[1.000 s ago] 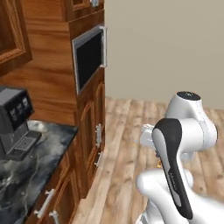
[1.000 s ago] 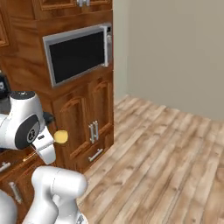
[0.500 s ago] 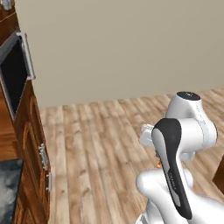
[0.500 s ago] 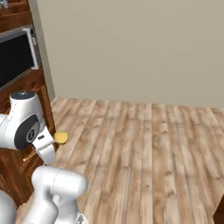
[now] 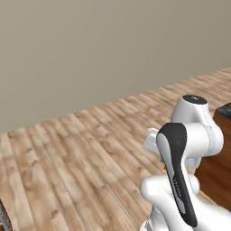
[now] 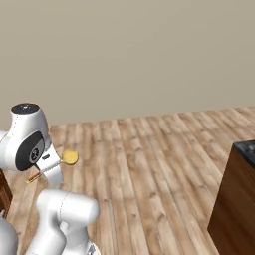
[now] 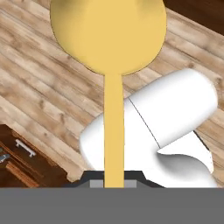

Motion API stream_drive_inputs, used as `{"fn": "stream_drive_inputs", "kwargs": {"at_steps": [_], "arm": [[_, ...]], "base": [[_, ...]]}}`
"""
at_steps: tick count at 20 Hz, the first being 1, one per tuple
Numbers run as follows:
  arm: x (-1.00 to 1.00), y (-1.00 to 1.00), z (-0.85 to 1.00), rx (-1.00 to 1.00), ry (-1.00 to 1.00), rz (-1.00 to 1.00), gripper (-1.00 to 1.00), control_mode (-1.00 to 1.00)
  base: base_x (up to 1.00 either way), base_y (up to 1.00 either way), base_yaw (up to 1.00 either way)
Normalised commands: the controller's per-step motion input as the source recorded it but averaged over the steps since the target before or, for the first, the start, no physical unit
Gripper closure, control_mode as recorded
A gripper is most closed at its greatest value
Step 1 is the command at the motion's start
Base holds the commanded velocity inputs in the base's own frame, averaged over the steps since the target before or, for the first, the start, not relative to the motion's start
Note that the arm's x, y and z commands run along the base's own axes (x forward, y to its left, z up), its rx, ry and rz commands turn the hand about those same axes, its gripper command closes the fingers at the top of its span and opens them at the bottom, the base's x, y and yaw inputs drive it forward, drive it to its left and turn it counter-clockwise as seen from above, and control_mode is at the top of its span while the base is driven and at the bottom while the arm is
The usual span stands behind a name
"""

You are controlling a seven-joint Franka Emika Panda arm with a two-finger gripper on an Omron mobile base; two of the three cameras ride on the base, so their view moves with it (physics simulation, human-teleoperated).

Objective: Take the fork and place it on the left side of the plate. Then take the spoon and place it on the right side of the plate. Make sure they're directly next to the plate.

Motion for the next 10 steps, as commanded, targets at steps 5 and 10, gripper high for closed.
{"fn": "stream_drive_inputs", "kwargs": {"at_steps": [5,10], "arm": [[0.0,0.0,0.0,0.0,0.0,0.0,1.0,1.0],[0.0,0.0,0.0,0.0,0.0,0.0,1.0,1.0]], "base": [[1.0,0.3,-0.44],[0.94,0.45,-0.5]]}}
